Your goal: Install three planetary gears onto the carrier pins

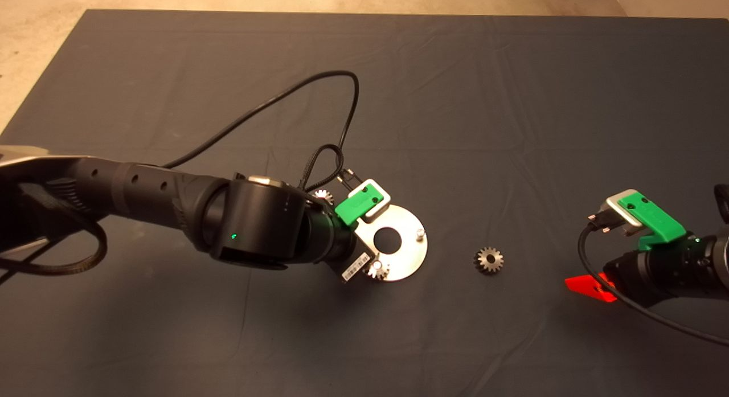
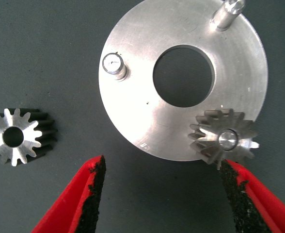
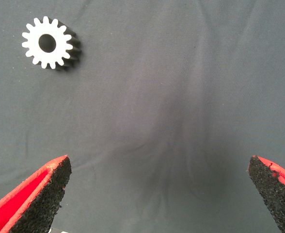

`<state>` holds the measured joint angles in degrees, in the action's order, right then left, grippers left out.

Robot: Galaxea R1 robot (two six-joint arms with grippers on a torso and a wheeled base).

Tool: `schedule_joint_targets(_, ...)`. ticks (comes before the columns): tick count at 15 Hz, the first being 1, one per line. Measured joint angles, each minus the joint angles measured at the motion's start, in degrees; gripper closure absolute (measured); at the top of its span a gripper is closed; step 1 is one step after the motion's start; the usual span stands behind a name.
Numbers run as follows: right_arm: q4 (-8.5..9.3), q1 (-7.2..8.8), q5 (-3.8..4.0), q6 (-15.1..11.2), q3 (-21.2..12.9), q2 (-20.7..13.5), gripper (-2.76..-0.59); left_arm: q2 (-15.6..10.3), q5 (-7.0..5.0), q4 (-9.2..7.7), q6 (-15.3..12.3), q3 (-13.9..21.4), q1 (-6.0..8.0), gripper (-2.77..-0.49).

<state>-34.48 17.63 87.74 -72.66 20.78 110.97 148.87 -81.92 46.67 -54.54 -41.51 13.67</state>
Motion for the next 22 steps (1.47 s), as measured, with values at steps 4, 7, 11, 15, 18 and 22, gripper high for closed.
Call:
schedule_joint_targets(4, -0.02, -0.02, -0.74, 0.0, 0.0, 0.0, -2.73, -1.5, 0.45, -0.15, 5.2, -5.9, 0.00, -1.64)
schedule_joint_targets(7, -0.02, -0.05, -0.87, 0.0, 0.0, 0.0, -2.73, -2.2, 0.52, -0.20, 9.0, -8.7, 0.01, -1.64)
schedule_joint_targets(11, 0.01, -0.32, -0.89, 0.0, 0.0, 0.2, -2.73, -3.3, 0.63, -0.28, 10.1, -8.7, 0.02, -1.64)
schedule_joint_targets(15, 0.01, -0.71, -0.85, 0.0, 0.0, 0.1, -2.73, -4.7, 1.46, -0.37, 11.5, -8.9, 0.35, -1.64)
schedule_joint_targets(18, 0.00, -1.00, -0.89, 0.0, 0.0, 0.2, -2.73, -5.5, 2.22, -0.36, 11.6, -9.0, 1.63, -1.64)
schedule_joint_targets(22, -0.02, -1.15, -0.89, 0.0, 0.0, 1.4, -2.73, -5.9, 5.06, -0.34, 11.6, -11.1, 1.93, -1.64)
